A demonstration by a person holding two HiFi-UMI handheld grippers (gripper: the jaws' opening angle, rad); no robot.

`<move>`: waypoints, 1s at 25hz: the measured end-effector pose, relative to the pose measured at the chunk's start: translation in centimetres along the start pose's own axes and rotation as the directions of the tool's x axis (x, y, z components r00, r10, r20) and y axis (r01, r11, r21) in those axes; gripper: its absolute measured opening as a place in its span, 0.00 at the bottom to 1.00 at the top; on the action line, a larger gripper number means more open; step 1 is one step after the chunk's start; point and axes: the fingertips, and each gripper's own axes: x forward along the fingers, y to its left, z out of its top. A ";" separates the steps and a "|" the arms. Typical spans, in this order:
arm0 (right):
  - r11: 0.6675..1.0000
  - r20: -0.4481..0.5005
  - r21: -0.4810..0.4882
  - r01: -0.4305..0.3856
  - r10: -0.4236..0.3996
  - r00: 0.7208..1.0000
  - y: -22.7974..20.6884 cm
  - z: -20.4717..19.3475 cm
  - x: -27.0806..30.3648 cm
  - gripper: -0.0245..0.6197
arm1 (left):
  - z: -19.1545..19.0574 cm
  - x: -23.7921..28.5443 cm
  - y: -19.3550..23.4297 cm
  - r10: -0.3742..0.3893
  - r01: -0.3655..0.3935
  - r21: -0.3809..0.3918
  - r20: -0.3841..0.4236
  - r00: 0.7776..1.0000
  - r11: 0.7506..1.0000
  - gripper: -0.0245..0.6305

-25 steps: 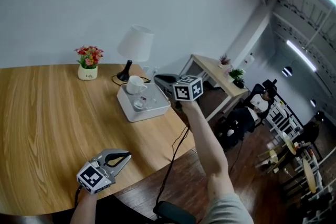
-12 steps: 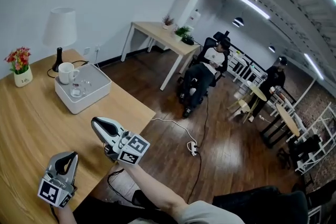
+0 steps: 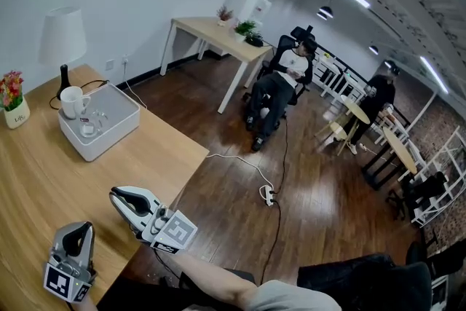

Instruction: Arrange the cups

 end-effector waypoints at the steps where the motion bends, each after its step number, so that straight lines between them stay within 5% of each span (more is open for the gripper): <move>1: 1.000 0.000 -0.007 -0.007 0.007 1.000 0.4 0.0 -0.1 0.09 | 0.0 0.0 0.0 -0.001 0.001 0.000 0.001 1.000 1.000 0.05; 25: 0.992 -0.076 -0.102 -0.077 0.070 0.995 2.6 -1.0 0.2 0.09 | -0.4 0.3 0.0 -0.006 0.006 0.002 -0.005 1.000 1.000 0.05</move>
